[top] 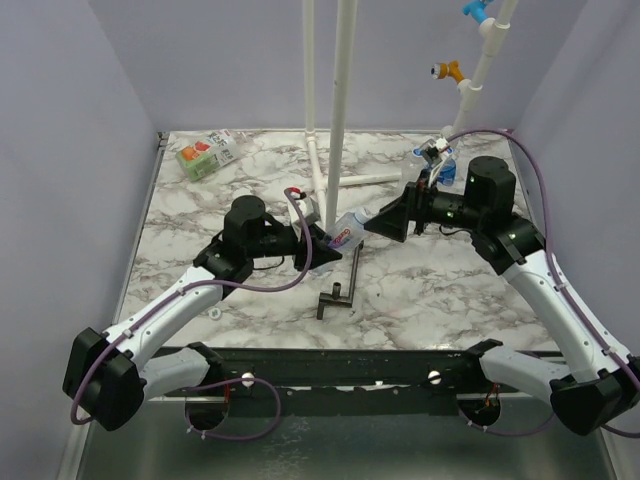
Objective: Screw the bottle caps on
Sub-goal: Screw the bottle cap onto the plastic bottle.
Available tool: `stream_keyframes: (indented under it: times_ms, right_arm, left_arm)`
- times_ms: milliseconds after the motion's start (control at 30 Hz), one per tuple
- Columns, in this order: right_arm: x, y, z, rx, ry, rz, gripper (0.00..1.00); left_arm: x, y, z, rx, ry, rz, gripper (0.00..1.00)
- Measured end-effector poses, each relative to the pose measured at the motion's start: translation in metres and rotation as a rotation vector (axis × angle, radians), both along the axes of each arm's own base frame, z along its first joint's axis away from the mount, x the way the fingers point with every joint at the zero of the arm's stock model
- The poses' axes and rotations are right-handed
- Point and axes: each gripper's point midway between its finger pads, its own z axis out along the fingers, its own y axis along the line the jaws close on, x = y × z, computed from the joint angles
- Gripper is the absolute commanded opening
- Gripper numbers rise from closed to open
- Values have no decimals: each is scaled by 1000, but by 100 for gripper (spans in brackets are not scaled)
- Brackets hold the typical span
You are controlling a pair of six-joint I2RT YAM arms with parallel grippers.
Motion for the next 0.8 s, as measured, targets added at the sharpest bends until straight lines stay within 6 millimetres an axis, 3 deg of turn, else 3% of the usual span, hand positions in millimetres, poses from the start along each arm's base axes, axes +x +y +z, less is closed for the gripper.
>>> stream_keyframes:
  times_ms: [233, 533, 800]
  right_arm:
    - [-22, 11, -3, 51, -29, 172, 71]
    - [-32, 18, 12, 125, -63, 256, 46]
    - [-38, 19, 16, 140, -69, 288, 40]
  left_arm:
    - [-34, -3, 15, -92, 122, -195, 0]
    - [-48, -4, 18, -110, 188, -275, 0]
    - [-49, -5, 18, -114, 204, -282, 0]
